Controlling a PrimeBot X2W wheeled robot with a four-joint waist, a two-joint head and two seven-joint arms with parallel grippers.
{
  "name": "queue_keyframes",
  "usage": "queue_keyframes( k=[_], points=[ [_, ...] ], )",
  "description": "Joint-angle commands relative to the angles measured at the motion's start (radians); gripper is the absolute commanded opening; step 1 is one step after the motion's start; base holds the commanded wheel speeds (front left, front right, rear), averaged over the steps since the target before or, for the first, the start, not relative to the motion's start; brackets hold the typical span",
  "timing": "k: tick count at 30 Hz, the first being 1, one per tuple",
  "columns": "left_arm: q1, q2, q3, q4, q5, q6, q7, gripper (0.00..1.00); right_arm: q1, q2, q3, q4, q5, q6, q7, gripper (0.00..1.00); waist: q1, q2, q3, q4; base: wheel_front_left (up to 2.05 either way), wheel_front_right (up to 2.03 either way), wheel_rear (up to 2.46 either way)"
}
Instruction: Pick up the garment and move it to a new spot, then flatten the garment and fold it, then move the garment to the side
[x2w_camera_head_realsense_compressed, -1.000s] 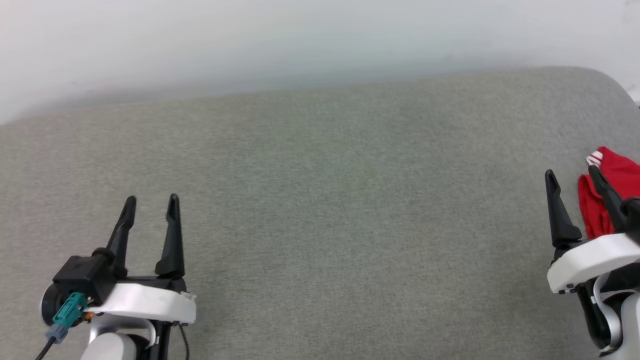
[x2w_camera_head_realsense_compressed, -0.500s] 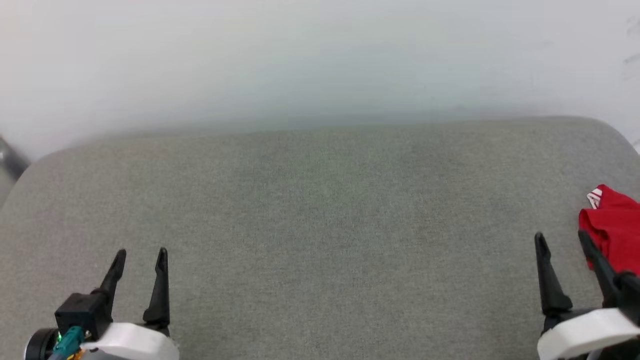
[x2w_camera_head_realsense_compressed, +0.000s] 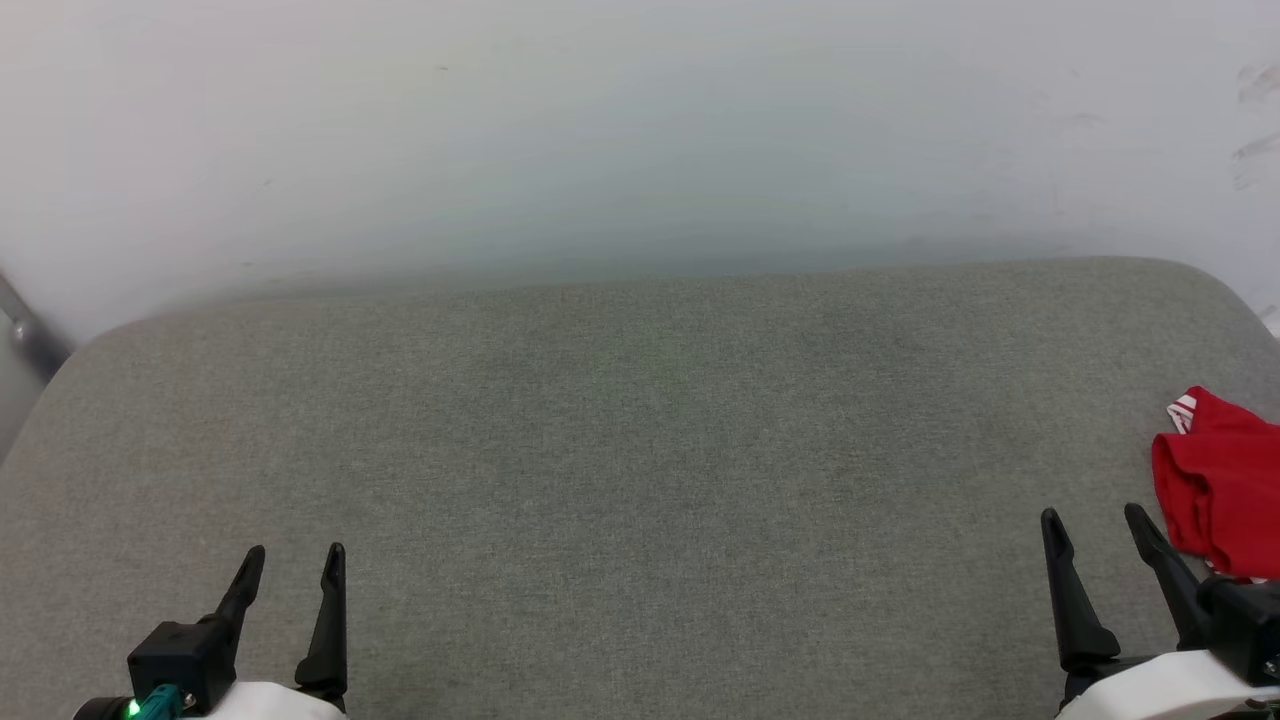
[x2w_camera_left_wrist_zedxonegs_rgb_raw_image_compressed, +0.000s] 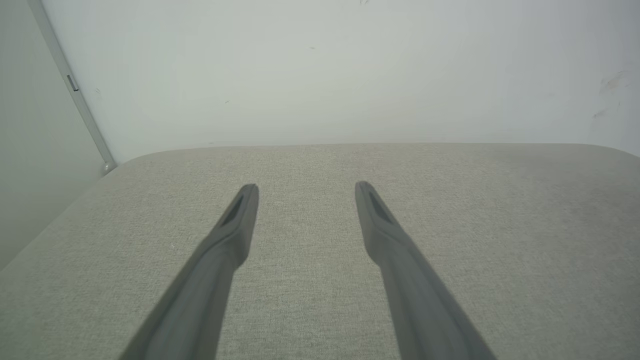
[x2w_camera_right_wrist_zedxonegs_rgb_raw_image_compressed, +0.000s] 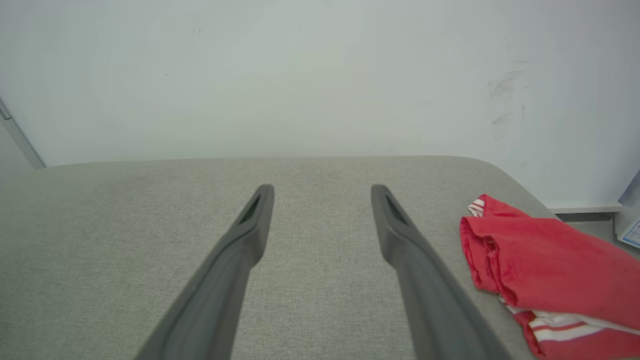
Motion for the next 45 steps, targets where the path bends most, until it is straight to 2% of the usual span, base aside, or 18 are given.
queue_keyframes(
  k=[1,17,18,22,45],
  points=[
    [0.002,-0.003,0.001,0.003,0.000,0.003,-0.004,1.00,0.011,0.006,0.001,0.000,0.005,-0.001,-0.001,1.00,0.0001,0.0000,0.000,0.000,0.00,0.00,0.00],
    [-0.019,0.008,0.000,0.006,-0.013,0.009,0.000,1.00,0.016,0.007,0.009,-0.010,0.006,-0.001,-0.002,1.00,0.0001,0.0000,-0.001,-0.009,0.00,0.00,0.00],
    [-0.012,0.005,-0.001,0.009,-0.011,0.008,0.000,0.00,0.009,0.003,0.009,-0.005,0.006,0.000,0.000,0.00,0.0001,0.0000,-0.002,-0.009,0.00,0.00,0.00],
    [0.004,-0.020,-0.008,0.038,-0.024,0.006,0.007,0.00,0.014,0.003,0.012,0.030,0.025,0.000,0.000,0.00,0.0001,0.0000,-0.001,-0.009,0.00,0.00,0.00],
    [-0.062,-0.103,0.072,0.078,-0.366,-0.058,0.095,0.00,-0.071,-0.008,0.015,0.139,0.470,0.000,0.010,0.00,0.0001,0.0000,0.009,0.000,0.00,0.00,0.00]
  ],
)
